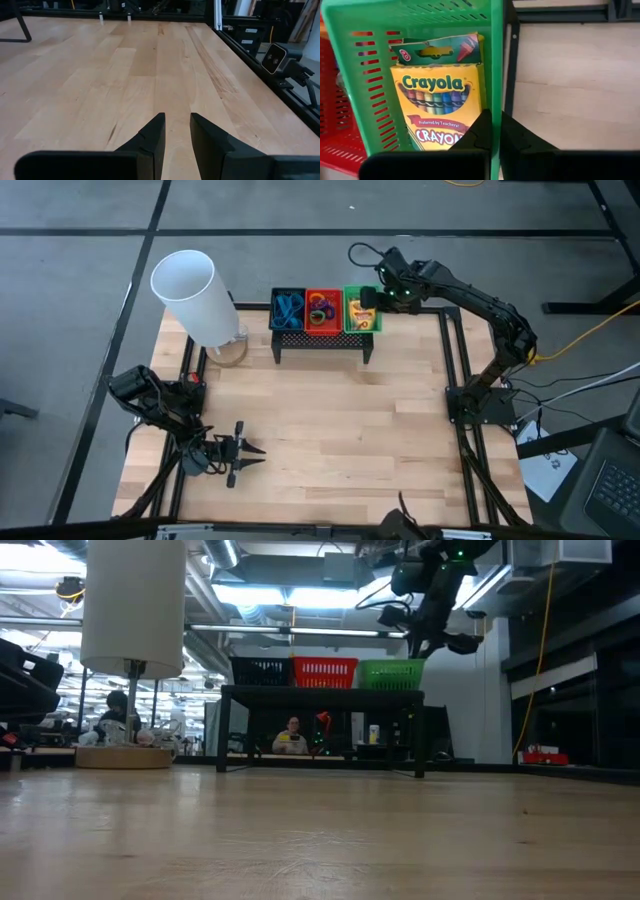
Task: Pick & Place Office Desk Supplies
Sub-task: Put the green bin filled with crayon boxes on the shelf
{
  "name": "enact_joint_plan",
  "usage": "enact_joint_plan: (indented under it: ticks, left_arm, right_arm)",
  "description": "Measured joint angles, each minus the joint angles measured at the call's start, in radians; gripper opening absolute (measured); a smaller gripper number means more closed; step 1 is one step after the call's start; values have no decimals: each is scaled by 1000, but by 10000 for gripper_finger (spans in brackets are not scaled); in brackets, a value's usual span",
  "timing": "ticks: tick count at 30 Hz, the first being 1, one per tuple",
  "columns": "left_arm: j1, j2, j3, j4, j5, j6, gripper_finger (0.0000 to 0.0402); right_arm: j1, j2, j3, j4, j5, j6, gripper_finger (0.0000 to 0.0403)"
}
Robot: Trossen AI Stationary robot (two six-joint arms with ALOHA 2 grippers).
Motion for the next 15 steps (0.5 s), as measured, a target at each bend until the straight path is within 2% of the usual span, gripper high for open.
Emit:
enact_joint_plan:
  ticks: [15]
  left_arm:
    - [0, 0, 0, 0, 2, -8, 88]
  right_arm:
    - [0, 0, 0, 44, -16, -2, 9]
